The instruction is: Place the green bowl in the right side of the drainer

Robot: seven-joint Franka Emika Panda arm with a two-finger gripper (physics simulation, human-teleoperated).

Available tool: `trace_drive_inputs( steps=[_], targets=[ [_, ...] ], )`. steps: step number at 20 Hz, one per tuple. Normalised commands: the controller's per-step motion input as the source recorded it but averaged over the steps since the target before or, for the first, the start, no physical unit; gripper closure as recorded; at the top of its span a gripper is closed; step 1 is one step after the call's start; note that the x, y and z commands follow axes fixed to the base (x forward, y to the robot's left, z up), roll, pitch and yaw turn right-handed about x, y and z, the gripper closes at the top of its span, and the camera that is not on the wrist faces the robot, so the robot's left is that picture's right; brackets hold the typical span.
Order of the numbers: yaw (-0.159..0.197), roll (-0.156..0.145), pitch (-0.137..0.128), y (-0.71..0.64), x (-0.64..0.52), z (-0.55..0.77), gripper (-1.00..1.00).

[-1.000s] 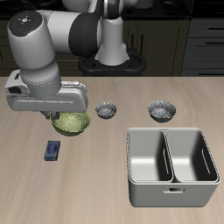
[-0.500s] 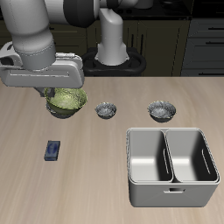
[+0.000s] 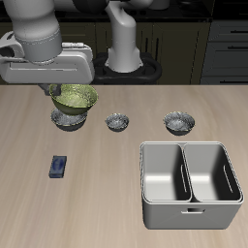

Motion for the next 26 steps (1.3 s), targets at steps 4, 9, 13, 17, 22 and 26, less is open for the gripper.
trace_drive_inputs(
  steps=[4, 9, 13, 17, 22, 26],
  targets=[
    [0.006, 0.018, -0.016, 0.23, 0.04, 0.08, 1.0],
    [0.002, 0.04, -0.002, 0.5, 0.11, 0.0, 1.0],
    [0.019, 0.026, 0.011, 0.32, 0.13, -0.07, 1.0],
    [-0.005, 0.01, 0.005, 0.24, 0.17, -0.01, 1.0],
    [-0.012, 0.008, 0.009, 0.29, 0.16, 0.0, 1.0],
    [-0.003, -0.018, 0.016, 0.29, 0.08, -0.1, 1.0]
  ],
)
